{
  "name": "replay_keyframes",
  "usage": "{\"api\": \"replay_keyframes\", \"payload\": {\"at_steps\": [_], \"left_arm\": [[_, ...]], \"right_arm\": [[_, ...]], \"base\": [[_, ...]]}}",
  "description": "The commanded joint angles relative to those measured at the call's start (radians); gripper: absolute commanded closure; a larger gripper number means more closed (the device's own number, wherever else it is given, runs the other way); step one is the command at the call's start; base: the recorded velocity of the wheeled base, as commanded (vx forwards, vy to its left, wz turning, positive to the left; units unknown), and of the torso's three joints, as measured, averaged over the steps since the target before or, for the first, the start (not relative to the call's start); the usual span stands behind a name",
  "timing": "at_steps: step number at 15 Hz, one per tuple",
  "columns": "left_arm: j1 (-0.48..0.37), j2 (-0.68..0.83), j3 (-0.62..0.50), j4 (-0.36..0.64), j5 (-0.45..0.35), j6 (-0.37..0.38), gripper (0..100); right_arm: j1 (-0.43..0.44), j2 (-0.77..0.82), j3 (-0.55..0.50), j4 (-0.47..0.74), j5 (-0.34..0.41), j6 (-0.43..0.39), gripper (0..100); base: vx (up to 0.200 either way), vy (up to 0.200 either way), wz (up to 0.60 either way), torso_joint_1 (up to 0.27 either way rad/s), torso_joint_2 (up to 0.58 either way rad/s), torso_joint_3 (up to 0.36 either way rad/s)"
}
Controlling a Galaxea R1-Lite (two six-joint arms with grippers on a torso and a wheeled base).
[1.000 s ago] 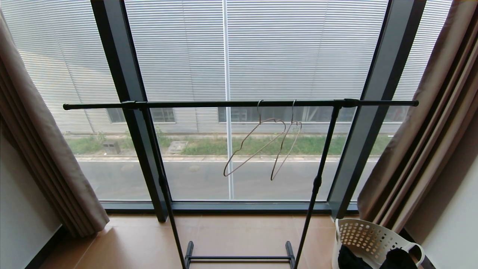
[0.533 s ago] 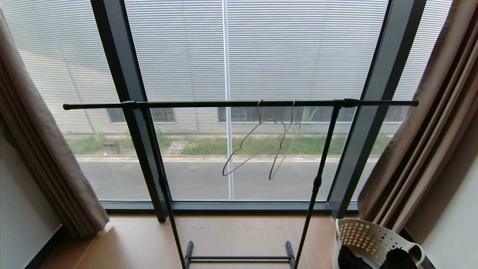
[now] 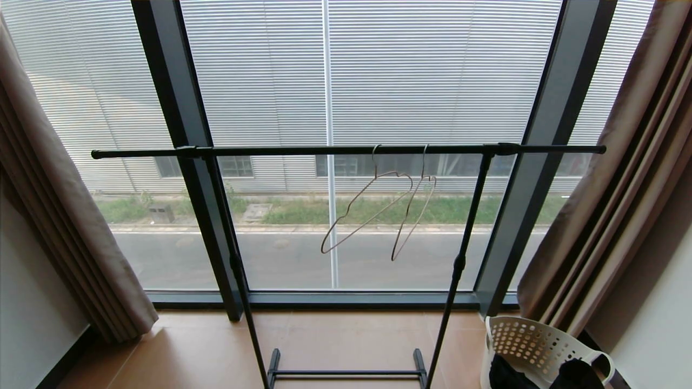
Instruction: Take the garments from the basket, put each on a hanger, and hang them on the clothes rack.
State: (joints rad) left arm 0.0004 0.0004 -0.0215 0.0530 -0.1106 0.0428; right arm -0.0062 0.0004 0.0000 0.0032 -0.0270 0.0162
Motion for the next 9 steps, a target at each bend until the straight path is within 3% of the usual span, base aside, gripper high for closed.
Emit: {"api": "replay_keyframes", "payload": {"at_steps": [1,9], "left_arm": [[0.001,0.000,0.000,-0.001,0.000,0.000,0],[0.001,0.001,0.000,-0.001,0.000,0.000,0]], "right_arm": [[0.000,0.001,0.000,0.000,0.001,-0.001,0],[0.000,0.000,0.000,-0.002,0.001,0.001,0]], "base": [[0.000,0.000,0.00,0.000,0.00,0.000],[0.000,0.000,0.00,0.000,0.00,0.000]]}}
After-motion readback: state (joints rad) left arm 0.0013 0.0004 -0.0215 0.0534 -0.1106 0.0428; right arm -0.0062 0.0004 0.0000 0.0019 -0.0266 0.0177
